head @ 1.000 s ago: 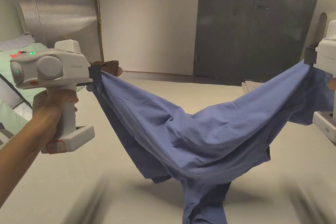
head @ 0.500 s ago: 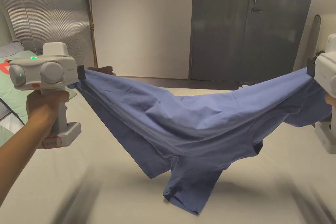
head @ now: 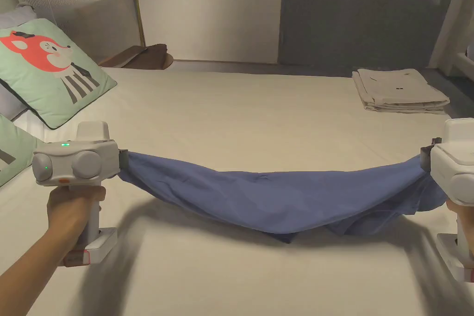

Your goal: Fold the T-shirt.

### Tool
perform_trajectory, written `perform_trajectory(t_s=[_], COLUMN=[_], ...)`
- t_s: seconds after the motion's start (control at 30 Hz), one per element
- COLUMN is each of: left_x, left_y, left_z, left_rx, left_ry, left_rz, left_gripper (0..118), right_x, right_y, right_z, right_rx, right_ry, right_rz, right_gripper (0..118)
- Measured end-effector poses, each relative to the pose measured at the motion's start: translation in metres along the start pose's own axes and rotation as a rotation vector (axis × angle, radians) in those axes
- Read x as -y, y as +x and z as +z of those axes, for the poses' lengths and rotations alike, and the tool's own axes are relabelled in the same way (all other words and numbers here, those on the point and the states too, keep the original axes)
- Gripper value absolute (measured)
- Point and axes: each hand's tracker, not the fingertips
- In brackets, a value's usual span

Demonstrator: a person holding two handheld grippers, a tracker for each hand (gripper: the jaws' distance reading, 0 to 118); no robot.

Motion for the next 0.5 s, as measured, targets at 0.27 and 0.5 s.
perform_trajectory(t_s=[0.27,0.5], left_x=[0.080,0.137], left_y=[-0.011,-0.042], left_z=[0.028,0.061], left_rx=[0.006,-0.013], left_ry=[-0.094,-0.149], left_rz=[0.003,0.019], left_gripper=[1,1], right_x=[0.078,0.123], right_y=[-0.002,0.021], right_z=[0.046,0.097], right_rx=[-0.059,-0.057], right_ry=[-0.081,-0.123], right_rz=[0.004,0.006], right_gripper=[1,1])
